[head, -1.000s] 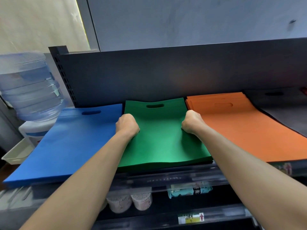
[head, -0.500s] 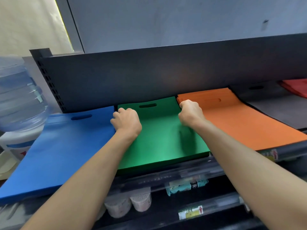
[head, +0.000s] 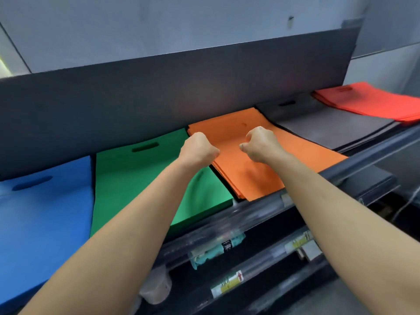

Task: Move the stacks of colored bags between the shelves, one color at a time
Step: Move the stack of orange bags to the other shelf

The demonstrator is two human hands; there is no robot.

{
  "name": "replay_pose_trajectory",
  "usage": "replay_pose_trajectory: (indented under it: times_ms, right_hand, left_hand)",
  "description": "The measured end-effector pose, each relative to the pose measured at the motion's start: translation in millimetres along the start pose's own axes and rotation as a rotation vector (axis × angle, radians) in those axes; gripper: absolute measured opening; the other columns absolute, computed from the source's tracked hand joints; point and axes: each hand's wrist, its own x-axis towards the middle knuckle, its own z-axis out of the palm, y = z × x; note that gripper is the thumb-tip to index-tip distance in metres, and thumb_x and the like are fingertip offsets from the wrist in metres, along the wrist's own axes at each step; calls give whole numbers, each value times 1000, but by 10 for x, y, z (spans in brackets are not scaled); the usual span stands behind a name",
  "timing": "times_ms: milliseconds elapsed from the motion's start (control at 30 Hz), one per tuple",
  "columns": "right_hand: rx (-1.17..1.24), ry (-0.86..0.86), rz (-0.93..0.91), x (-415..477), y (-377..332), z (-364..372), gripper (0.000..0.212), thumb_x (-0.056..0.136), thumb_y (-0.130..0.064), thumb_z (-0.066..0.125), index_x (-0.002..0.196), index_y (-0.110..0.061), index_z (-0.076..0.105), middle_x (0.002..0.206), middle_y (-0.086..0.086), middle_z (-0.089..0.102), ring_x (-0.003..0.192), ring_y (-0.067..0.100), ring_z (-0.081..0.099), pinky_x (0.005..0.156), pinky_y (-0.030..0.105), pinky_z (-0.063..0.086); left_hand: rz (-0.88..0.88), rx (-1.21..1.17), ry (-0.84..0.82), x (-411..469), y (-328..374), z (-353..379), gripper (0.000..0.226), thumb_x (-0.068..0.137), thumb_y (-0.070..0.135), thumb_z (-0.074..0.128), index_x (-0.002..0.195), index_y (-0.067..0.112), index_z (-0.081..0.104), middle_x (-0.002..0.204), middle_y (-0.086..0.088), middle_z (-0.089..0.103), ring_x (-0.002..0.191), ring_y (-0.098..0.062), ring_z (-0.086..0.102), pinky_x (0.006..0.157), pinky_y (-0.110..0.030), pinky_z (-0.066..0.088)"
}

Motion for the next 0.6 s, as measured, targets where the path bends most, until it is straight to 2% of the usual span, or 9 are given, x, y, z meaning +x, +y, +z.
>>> replay_pose_trajectory:
  times_ms: [67,200,267,333,400,500,600]
  right_hand:
    - [-21,-47,7,119,136,-59,34,89,-27,60,115,-5,58,119,14,60,110,33,55,95,38,46]
    - [-124,-173,-4,462,522,-266,43,86,-35,64,119,-8,57,124,15,57,115,35,52,97,41,45]
    - [-186,-256,-21,641,688,-374,43,85,-38,64,114,-8,57,123,15,56,116,35,50,96,42,45]
    - [-211,-329,-57,786,817,-446,38,84,-40,64,105,-9,56,121,14,56,116,35,48,92,40,46]
    - [-217,-383,-106,892,889,-486,35,82,-41,67,95,-12,53,117,14,57,116,34,47,87,40,45]
    - [-239,-412,-156,959,931,-505,37,81,-42,69,93,-12,51,113,13,57,118,34,40,90,42,44]
    - [-259,-415,-190,1007,954,-505,40,79,-45,70,90,-12,50,114,14,57,117,36,38,94,45,43]
  left_hand:
    - [-51,8,-21,57,63,81,41,84,16,62,54,11,34,52,-3,38,54,-22,43,47,-25,32]
    - [-195,56,-24,156,264,278,33,85,16,62,59,9,42,58,-3,44,67,-25,51,62,-26,40]
    - [-261,63,-42,190,394,351,30,86,19,63,64,8,45,61,-3,45,65,-23,51,59,-26,40]
    - [-322,54,-62,210,517,422,23,88,21,62,77,6,49,72,-4,50,67,-20,50,59,-26,40]
    - [-375,27,-60,237,609,472,20,88,22,62,92,6,51,90,-7,52,81,-23,49,70,-29,40]
    - [-474,-55,-29,274,698,507,34,87,22,64,113,3,53,113,-13,54,96,-28,50,77,-32,39]
    - [-577,-197,27,316,728,506,36,85,18,67,117,4,55,127,-15,51,112,-31,50,80,-33,38]
